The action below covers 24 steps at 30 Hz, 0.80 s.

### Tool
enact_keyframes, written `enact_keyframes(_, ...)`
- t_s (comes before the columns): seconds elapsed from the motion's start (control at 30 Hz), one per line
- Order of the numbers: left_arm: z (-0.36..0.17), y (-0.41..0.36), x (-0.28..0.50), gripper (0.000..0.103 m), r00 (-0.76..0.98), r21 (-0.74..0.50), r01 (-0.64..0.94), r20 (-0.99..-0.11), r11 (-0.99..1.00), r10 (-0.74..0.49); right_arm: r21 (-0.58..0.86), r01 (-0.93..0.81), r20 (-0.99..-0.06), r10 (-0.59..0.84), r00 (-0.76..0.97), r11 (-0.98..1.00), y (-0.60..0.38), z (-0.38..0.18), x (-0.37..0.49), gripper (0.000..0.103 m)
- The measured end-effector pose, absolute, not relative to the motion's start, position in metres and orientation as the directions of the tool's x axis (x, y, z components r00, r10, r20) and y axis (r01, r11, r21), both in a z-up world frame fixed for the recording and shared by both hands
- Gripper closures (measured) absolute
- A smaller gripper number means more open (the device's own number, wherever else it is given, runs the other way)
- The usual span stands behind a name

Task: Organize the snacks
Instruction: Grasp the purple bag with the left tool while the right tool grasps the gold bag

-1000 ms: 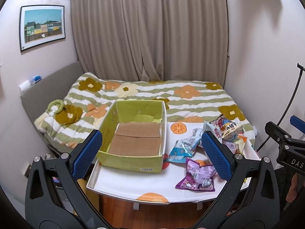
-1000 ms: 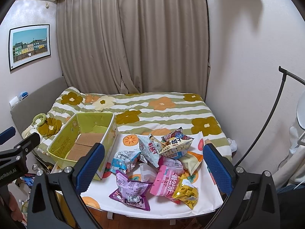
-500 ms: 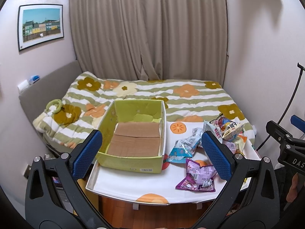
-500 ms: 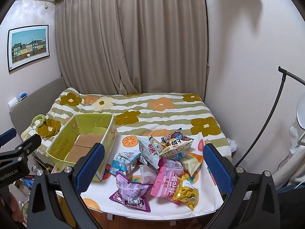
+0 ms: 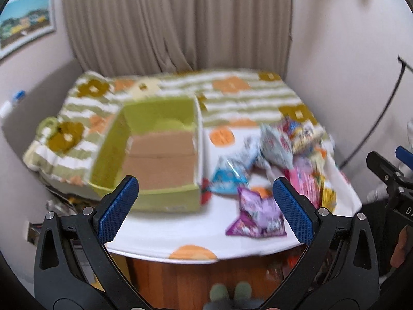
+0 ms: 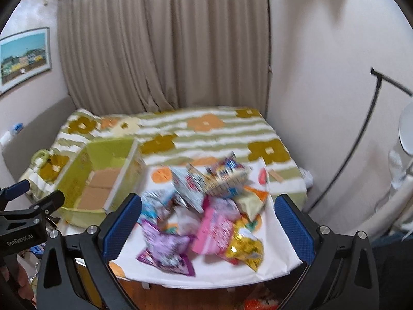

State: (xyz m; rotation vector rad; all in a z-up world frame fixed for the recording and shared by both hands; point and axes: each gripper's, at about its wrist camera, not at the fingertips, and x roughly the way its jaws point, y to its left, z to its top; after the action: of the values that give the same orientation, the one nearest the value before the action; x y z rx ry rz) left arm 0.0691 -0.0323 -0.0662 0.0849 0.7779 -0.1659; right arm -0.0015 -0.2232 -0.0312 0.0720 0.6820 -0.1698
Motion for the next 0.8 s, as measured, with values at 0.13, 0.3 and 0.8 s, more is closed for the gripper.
enact_keyframes(0.13, -0.114, -0.054, 0.078, 0.000, 0.619, 0.008, 0.248, -0.771, 0.969, -0.152, -0.013, 0.219, -0.700, -0.165, 0.695, 0.976, -0.239, -0.064, -0.003, 0.000)
enact_keyframes(0.3, -0.164, -0.081, 0.084, 0.000, 0.534, -0.009, 0.280, -0.830, 0.960, -0.163, -0.025, 0.227, -0.778, -0.161, 0.607, 0.973, -0.268, -0.113, -0.006, 0.000)
enact_keyframes(0.8, -0.277, -0.139, 0.122, 0.000, 0.417, -0.029, 0.290, -0.896, 0.957, -0.154, -0.101, -0.093, -0.879, -0.045, 0.475, 0.991, -0.318, -0.235, 0.041, 0.000)
